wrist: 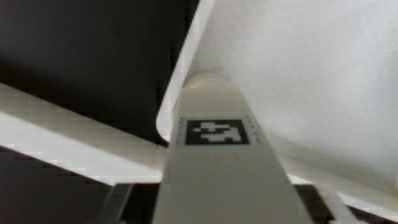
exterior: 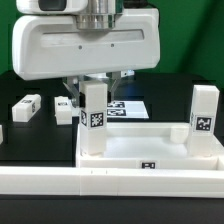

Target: Assemble desk

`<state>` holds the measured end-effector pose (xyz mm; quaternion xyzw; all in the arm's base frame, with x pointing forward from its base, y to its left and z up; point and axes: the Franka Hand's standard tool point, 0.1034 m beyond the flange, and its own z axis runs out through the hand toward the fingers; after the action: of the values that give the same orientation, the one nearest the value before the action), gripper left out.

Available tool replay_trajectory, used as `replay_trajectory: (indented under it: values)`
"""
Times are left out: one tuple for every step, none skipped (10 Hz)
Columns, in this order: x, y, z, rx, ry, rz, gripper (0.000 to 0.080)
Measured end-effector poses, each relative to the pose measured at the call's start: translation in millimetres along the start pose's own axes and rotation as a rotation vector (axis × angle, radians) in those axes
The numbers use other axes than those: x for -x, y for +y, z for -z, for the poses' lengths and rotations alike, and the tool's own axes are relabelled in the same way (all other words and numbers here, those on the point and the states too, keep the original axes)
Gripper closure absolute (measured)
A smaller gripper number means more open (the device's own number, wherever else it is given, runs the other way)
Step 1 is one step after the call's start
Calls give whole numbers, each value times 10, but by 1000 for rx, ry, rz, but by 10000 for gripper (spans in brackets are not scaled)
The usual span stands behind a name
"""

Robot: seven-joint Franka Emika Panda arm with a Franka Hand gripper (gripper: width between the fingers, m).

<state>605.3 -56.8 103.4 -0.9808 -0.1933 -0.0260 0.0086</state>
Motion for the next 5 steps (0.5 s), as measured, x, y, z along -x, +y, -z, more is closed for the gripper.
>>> replay_trajectory:
  values:
    - [8,5,-1,-4,0,-15,511]
    - [18,16,-2,-12,3,-64,511]
    - [22,21,-3,-20,7,-183,511]
    - [26,22,-5,-21,6,-270,511]
    - [27,22,-7,-24,8,-369,511]
